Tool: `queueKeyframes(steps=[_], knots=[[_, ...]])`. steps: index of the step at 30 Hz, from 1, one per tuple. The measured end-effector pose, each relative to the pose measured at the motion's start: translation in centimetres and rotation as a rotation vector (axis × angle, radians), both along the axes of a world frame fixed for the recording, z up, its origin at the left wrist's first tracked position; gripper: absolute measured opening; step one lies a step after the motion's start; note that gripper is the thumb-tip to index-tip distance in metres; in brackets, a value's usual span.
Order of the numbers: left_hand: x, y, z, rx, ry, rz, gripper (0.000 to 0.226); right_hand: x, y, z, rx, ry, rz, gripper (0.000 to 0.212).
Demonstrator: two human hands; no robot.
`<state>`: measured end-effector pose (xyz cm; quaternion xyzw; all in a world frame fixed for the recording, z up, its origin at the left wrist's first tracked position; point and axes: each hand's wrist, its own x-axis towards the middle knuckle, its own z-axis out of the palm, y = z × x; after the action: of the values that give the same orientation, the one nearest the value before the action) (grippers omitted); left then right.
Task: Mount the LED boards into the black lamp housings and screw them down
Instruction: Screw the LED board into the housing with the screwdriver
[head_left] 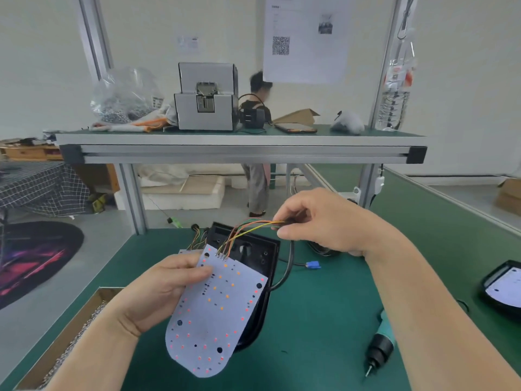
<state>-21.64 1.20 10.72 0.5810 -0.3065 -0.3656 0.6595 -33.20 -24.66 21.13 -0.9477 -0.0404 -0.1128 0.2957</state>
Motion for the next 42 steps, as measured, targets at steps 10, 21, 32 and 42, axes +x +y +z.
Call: queueKeyframes(steps=[10, 21, 32, 42], knots=[[-0.7, -1.3, -0.1, -0.036, 0.082, -0.018, 0.045, 2.1, 3.3, -5.3, 0.112, -0.716, -0.238, 0.007], [-1.1, -1.3, -0.4, -0.131, 0.138, -0.078, 0.040, 1.7, 2.2, -8.9, -0.133, -0.510, -0.150, 0.007], [-2.1, -1.8, 0.1, 0.059, -0.190, -0.057, 0.036, 1.6, 1.0, -9.7, -0.031, -0.348, -0.085, 0.032], [-2.6, -3.0, 0.2, 0.187, -0.337, -0.032, 0.032, 2.8, 1.2, -9.2, -0.113, -0.018, -0.170, 0.024]])
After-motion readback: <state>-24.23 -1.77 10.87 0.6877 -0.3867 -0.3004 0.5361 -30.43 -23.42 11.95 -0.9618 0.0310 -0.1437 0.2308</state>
